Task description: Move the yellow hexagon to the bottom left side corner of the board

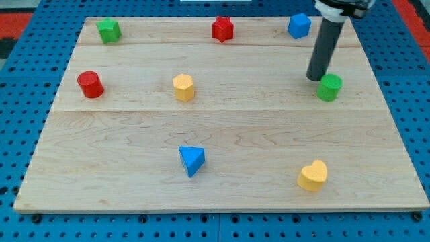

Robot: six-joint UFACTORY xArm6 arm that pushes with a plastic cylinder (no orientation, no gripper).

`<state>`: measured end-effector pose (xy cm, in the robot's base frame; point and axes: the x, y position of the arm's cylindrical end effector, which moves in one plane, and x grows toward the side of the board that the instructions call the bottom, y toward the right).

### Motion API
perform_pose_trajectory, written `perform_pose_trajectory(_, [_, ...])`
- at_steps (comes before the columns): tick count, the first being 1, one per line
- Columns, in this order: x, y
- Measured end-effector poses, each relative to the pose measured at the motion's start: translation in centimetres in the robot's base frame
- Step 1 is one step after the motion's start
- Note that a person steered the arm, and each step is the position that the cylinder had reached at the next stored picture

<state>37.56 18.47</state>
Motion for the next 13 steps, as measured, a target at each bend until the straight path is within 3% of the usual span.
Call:
perform_pose_trajectory(1, [-0.7, -3.6])
perform_pose_trajectory(2, [-3.7, -12.3])
perform_pose_trajectory(3, [-3.2, -23.0])
perform_pose_trajectory(4, [0.9, -31.1])
perform_pose_trajectory(5, [0.7, -31.8])
perform_pose_trajectory(6, [-2.6, -25.3])
perform_pose_trajectory(7, [-1.4, -22.6])
perform_pose_trajectory(8, [3.3, -30.4])
perform_pose_trajectory(9, [3.8, -33.6])
perform_pose_trajectory(10, [2.1, -25.6])
perform_pose_trajectory(11, [6.3, -24.4])
perform_pose_trajectory(12, [7.9, -33.4])
perform_pose_trajectory(13, [6.0, -28.3])
